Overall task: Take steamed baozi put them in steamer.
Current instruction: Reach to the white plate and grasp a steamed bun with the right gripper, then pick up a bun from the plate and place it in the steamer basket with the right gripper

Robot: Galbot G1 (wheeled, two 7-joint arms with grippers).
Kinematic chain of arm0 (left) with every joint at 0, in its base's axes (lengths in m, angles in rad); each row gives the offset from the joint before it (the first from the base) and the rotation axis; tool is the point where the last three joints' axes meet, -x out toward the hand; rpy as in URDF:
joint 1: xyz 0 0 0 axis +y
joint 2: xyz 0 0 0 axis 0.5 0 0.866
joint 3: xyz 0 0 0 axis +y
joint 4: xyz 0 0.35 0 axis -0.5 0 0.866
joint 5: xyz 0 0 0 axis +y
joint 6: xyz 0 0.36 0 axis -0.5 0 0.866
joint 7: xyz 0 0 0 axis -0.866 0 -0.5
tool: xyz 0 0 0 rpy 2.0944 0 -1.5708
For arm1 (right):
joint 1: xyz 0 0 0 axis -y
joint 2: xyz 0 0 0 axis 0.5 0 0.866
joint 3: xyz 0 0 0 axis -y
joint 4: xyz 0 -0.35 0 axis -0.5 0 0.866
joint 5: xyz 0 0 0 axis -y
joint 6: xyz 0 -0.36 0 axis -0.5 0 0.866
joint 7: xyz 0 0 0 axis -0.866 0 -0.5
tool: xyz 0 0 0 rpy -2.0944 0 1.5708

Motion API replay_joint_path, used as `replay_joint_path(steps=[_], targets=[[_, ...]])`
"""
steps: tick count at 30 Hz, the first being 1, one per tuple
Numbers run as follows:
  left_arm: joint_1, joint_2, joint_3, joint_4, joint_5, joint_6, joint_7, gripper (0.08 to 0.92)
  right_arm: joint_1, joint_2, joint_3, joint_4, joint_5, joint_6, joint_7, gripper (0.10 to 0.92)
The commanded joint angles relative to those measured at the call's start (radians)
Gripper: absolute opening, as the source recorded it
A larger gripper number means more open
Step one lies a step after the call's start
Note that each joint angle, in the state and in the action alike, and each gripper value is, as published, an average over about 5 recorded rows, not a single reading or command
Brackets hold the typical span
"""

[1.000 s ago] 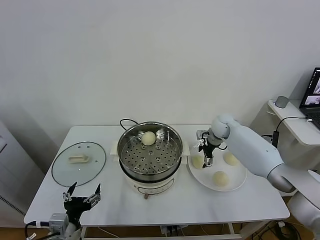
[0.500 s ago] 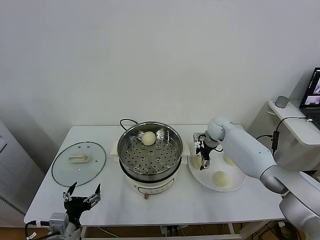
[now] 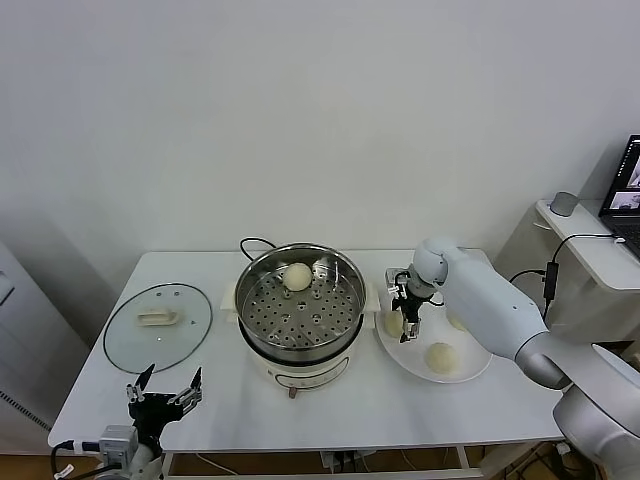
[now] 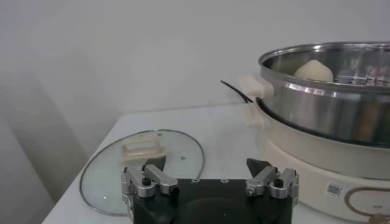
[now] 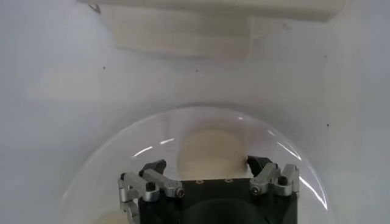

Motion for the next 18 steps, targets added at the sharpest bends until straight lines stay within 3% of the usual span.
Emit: replay_joint_path(steps=[1,11,18], targets=[[-0.002,0.000,0.000,0.002,0.000,0.000,0.000,0.823,0.002,0.000,0.003,-0.003,-0.003,0.002,0.002,0.712],[-0.004,-0.002,0.005,0.002,0.012,0.000,0.000,0.823,0.023,-0.027,-0.002,0.018,0.012,-0.001,-0.004,0.430],[-0.010,-0.010,0.009,-0.001,0.025,0.001,-0.001,0.823,0.120,-0.108,-0.070,0.091,0.075,-0.028,-0.027,0.383]])
